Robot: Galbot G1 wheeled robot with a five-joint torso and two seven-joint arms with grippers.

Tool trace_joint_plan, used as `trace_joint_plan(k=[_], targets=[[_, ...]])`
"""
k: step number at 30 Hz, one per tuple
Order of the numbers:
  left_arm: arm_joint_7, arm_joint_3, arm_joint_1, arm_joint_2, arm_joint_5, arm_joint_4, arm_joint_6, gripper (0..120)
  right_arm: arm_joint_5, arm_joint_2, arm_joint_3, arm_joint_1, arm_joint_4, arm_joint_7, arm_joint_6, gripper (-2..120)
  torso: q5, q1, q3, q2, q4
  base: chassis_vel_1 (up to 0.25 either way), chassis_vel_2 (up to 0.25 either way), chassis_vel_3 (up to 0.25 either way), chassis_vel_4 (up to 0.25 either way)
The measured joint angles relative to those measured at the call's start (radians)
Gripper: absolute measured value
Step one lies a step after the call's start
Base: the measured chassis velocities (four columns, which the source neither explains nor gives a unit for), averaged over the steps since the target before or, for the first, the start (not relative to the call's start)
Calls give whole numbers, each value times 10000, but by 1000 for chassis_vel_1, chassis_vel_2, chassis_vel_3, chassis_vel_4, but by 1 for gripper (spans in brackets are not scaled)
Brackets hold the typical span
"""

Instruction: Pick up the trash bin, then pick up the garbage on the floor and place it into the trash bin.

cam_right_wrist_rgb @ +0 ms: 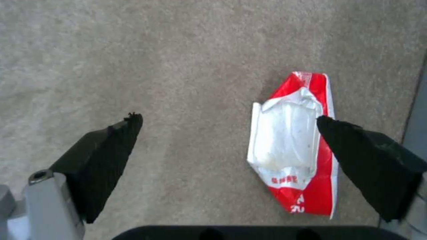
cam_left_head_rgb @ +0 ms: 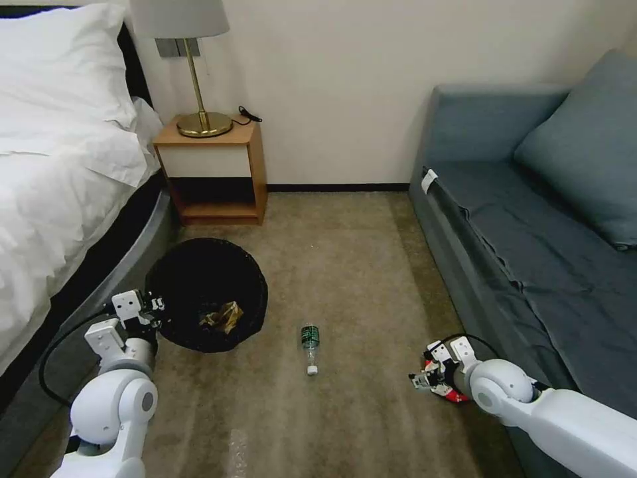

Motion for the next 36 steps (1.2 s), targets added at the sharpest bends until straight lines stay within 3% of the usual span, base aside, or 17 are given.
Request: trace_joint_plan(k=[19, 36], targets=[[-52, -96, -118, 74, 63, 181, 49, 4, -431, 889, -1934, 1290, -1909, -339, 558, 100, 2, 0, 0, 0, 0, 0, 0, 0, 0], [-54, -129, -148, 66, 70, 320, 9, 4, -1045, 618, -1897, 1302, -2365, -309, 409, 100, 1, 0, -1, 0, -1, 0, 0, 0, 0]])
